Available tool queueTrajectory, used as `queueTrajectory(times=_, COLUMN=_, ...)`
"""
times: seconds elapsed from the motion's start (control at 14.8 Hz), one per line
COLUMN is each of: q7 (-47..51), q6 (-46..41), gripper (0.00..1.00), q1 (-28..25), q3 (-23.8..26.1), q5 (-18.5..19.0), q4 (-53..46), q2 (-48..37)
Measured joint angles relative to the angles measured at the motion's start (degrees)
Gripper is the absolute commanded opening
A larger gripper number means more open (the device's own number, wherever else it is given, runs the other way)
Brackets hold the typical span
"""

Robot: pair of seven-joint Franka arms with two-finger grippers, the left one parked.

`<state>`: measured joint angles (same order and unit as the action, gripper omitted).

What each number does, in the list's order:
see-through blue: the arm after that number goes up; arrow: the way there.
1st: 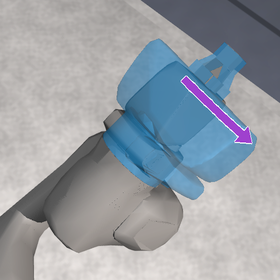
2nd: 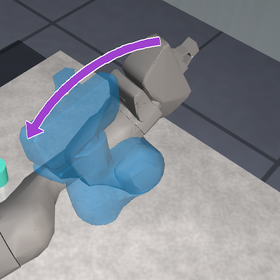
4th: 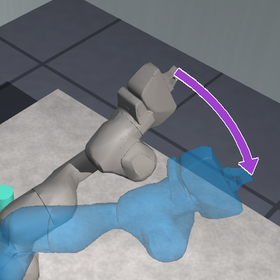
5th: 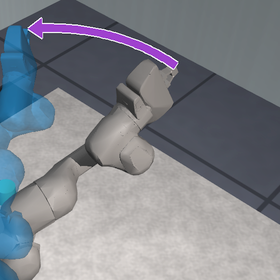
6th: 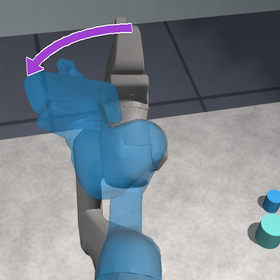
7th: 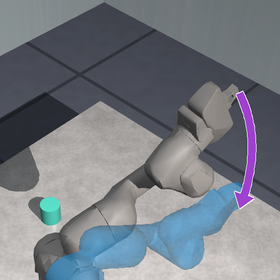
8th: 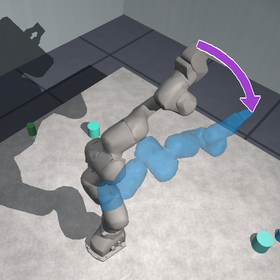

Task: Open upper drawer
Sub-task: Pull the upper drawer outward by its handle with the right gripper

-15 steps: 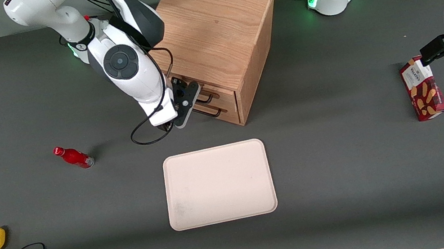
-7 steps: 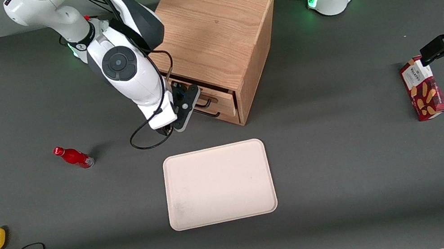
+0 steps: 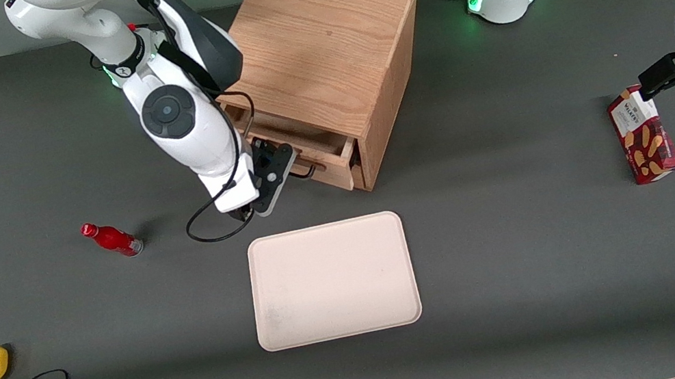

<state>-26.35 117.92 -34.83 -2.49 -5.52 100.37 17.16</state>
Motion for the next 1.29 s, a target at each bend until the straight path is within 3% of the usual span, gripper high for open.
queueTrajectory(times=1.29, q7=0.0, q6=-1.1, gripper=1.0, q1=4.4, q3=0.0, q5=0.0, q4=-5.4, q2=3.6)
